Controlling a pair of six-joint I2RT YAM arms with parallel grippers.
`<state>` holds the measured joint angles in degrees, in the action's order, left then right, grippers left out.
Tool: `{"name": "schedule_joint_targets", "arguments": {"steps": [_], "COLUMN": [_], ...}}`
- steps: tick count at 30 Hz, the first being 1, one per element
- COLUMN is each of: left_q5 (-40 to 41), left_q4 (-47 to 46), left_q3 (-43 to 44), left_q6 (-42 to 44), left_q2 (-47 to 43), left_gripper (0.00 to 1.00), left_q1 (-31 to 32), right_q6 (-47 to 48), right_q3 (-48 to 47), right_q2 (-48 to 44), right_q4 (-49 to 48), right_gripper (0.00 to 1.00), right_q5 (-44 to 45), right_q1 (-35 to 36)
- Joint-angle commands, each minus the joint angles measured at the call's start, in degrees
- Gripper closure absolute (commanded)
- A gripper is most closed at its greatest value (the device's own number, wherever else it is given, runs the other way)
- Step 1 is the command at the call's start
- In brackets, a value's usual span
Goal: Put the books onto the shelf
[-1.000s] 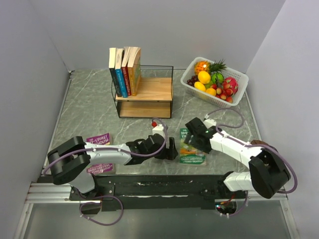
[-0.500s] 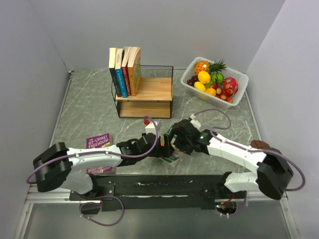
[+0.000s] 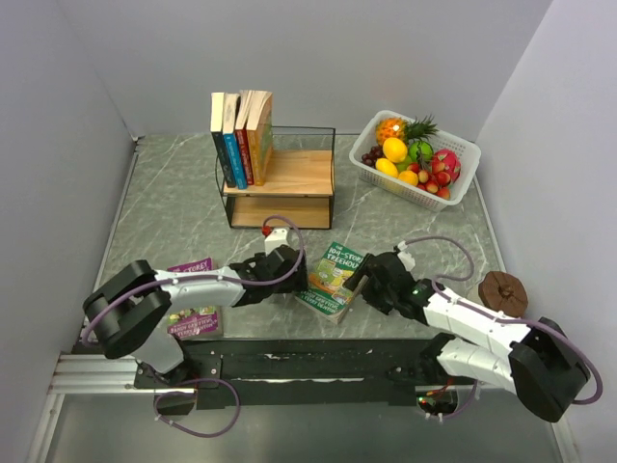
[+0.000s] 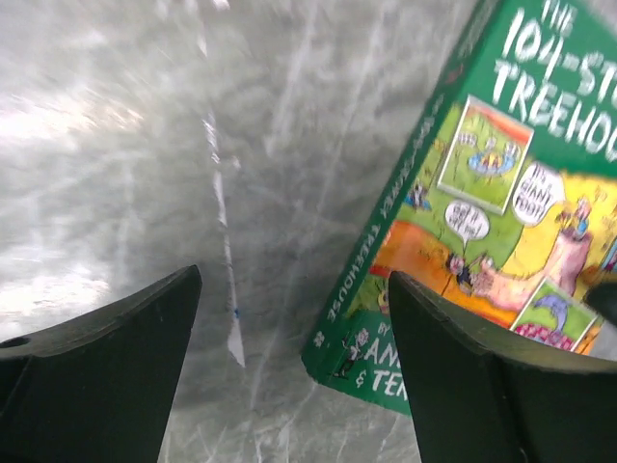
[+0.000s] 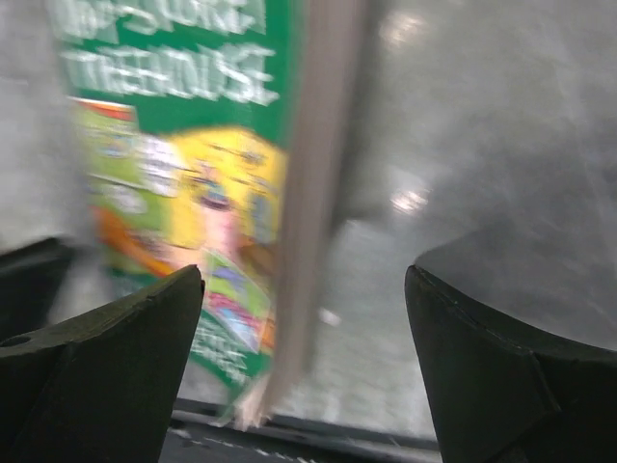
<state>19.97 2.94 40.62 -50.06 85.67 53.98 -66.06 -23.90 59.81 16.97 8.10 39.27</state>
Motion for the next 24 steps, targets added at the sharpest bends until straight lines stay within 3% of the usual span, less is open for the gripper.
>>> {"name": "schedule_joint_targets", "arguments": {"steps": [1, 8, 15, 20, 24], "left_q5": [-6.4, -11.3, -11.7, -12.3, -12.5], "left_q4": [-6.7, -11.1, -12.4, -13.8, -14.2], "left_q3": [-0.2, -0.5, -0.5, 0.1, 0.3], "left_q6": [1.9, 3.0, 3.7, 3.5, 3.1], "left_q2": [1.7, 3.9, 5.6, 8.0, 9.0], "left_gripper": [0.16, 0.20, 0.22, 0.25, 0.27], "left_q1": [0.3, 0.9, 3.9, 6.8, 8.1], "right_q6": [1.1, 1.6, 1.1, 0.3, -0.8], "right_q3": [3.9, 8.0, 12.5, 13.2, 13.7], "right_q2": [1.4, 6.4, 6.2, 8.2, 10.5], "right_q4": [-14.6, -32.5, -46.5, -54.0, -59.8], "right_gripper": [0.09, 0.14, 0.33, 0.40, 0.53], "right_q5": [-2.5, -9.1, -11.8, -14.1, -15.9], "right_q1": [-0.9, -1.6, -1.6, -1.6, -1.6]}}
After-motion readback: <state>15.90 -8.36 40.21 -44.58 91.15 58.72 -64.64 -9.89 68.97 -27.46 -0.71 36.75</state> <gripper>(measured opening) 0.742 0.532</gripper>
